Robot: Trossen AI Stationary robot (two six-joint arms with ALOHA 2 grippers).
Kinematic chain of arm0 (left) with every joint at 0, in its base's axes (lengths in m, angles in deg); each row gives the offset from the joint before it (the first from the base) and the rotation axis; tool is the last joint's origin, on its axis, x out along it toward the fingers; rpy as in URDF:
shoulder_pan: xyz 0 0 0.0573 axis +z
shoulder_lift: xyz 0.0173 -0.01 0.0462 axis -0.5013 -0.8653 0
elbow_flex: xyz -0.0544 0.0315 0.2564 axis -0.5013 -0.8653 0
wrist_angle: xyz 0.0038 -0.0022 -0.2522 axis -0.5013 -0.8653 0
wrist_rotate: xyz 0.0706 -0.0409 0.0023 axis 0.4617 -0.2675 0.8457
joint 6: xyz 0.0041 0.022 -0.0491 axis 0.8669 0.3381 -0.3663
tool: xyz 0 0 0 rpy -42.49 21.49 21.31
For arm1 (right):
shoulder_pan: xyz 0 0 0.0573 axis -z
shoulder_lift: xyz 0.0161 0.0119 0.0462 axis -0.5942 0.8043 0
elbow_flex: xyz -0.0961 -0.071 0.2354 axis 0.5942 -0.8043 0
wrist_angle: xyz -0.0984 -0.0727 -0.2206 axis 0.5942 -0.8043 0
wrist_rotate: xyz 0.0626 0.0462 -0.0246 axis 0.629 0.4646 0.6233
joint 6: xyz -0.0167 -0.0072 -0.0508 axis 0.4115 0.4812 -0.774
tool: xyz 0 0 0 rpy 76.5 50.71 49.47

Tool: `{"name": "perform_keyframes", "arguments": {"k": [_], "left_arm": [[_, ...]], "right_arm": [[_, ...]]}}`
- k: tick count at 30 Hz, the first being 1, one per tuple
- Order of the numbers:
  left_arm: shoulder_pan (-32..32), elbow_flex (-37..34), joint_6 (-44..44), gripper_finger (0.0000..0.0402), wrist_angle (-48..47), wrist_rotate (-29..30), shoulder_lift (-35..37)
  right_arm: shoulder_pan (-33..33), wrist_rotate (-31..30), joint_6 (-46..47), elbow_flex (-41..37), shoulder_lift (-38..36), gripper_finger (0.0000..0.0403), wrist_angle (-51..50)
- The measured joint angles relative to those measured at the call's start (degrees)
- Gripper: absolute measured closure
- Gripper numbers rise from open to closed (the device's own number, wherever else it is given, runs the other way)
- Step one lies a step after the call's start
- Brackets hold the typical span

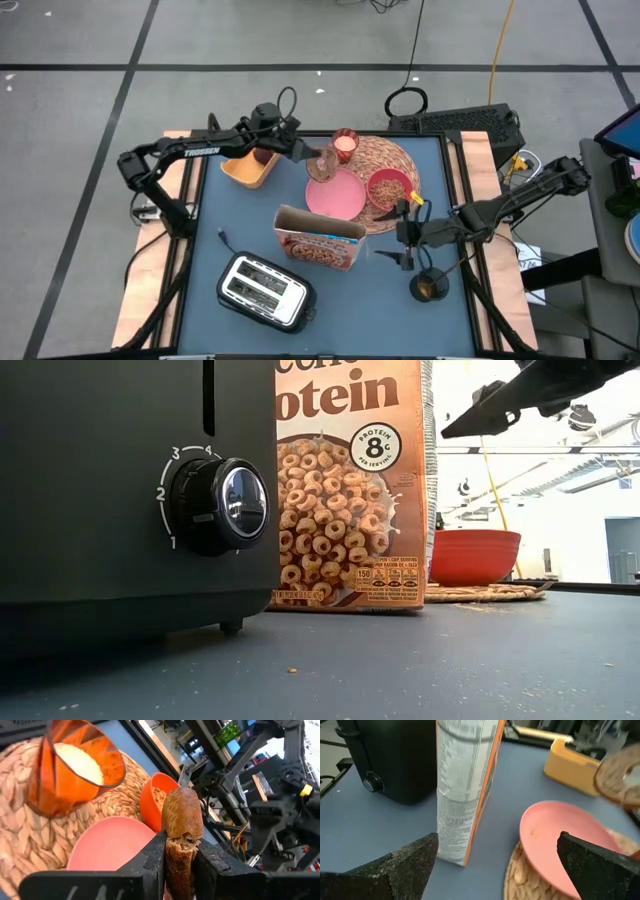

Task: Arrange a breakfast setting
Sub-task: Put the bagel on the pink plate

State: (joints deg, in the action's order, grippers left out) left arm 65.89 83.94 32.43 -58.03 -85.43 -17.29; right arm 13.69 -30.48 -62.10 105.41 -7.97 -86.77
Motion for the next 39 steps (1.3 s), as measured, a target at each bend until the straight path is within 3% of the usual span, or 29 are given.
{"name": "perform_keyframes", "arguments": {"k": [9,21,33,39], "left_arm": [[-3.18,-0.05,-2.69,0.0332,0.93,0.04,-1.91],[-7.18,-0.05,-3.78,0.0332,1.04,1.53,-1.76],[-10.19,-0.05,-1.34,0.0332,0.86,4.61,-1.76],[-10.88,-0.01,-1.11,0.0332,-2.35,10.35,-1.76]], "right_arm": [[2.31,-0.13,-9.54,0.00,-5.18,0.0007,-0.05],[9.44,-0.31,-20.29,0.00,-6.32,0.0007,-0.19],[15.55,-0.18,-22.07,0.00,-6.32,0.0007,-0.08],[16.76,0.02,-22.02,0.00,-6.32,0.0007,-0.05]]}}
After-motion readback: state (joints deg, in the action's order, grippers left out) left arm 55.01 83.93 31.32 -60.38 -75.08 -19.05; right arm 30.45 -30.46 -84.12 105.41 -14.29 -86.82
